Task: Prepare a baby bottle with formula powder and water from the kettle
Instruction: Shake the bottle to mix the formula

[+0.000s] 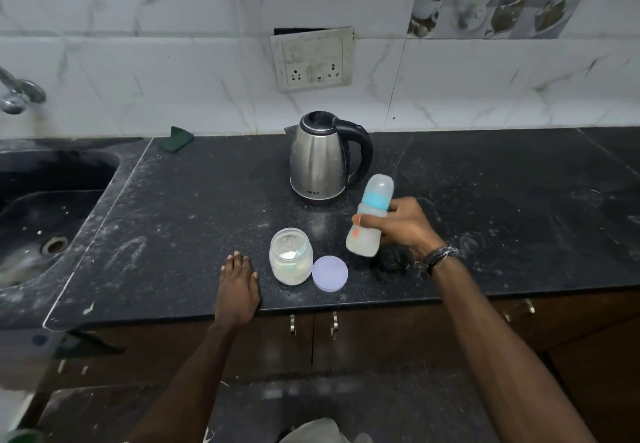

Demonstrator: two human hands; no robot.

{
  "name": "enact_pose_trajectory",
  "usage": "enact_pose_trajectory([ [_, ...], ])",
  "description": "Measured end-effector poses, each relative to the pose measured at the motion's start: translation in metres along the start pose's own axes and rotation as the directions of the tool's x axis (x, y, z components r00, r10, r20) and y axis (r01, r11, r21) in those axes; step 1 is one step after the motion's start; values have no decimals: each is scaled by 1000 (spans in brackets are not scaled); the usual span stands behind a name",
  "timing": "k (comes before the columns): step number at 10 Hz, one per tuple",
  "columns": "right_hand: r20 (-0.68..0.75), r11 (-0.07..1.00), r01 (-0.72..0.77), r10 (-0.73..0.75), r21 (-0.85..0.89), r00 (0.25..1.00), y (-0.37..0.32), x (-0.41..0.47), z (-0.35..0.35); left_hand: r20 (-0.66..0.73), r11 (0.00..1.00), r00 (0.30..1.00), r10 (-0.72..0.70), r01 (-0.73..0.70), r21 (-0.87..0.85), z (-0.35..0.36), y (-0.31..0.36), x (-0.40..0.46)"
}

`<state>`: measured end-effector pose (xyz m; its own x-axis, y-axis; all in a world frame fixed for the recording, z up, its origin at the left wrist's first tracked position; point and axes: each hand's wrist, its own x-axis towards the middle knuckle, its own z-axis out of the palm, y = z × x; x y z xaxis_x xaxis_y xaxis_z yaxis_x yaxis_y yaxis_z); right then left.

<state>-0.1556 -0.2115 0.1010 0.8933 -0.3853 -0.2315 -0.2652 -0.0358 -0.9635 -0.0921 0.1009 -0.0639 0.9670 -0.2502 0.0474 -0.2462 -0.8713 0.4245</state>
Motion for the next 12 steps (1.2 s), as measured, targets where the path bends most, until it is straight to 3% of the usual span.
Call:
enact_pose_trajectory([
  [1,28,992,17,-21,125,999,3,0,-1,-2,1000,1000,3,-3,0,0,0,1],
  [2,-54,998,22,-19,59,998,4,3,-4,10,1000,1000,1,-1,6,1,-1,0],
  [3,30,999,27,-27,20,999,9,1,-4,2,1000,1000,8,-8,2,1,-1,2],
  [4,-91,990,51,-40,128,995,10,3,-3,10,1000,1000,-1,1,5,2,-1,1],
  [5,-19,999,9,-10,-52,1000,8,1,-3,7,1000,1000,-1,1,2,2,-2,2],
  [6,-42,992,31,-26,124,999,12,3,0,4,1000,1000,-4,4,2,2,-1,2],
  [7,-19,996,19,-20,-87,1000,8,2,-2,11,1000,1000,-10,10,1,2,-2,2],
  [8,25,998,59,-60,36,998,11,1,-1,-6,1000,1000,4,-4,-4,2,-2,3],
  [9,-93,986,68,-54,149,994,6,1,3,13,1000,1000,-10,10,7,3,-3,1],
  [10,66,999,23,-20,-39,998,8,-2,3,3,1000,1000,-1,1,0,2,-3,2],
  [11,-68,977,55,-42,205,997,12,-3,5,9,1000,1000,-10,10,-1,3,-2,1],
  [12,26,997,-12,10,79,1000,8,-5,5,6,1000,1000,-12,12,5,1,-2,1],
])
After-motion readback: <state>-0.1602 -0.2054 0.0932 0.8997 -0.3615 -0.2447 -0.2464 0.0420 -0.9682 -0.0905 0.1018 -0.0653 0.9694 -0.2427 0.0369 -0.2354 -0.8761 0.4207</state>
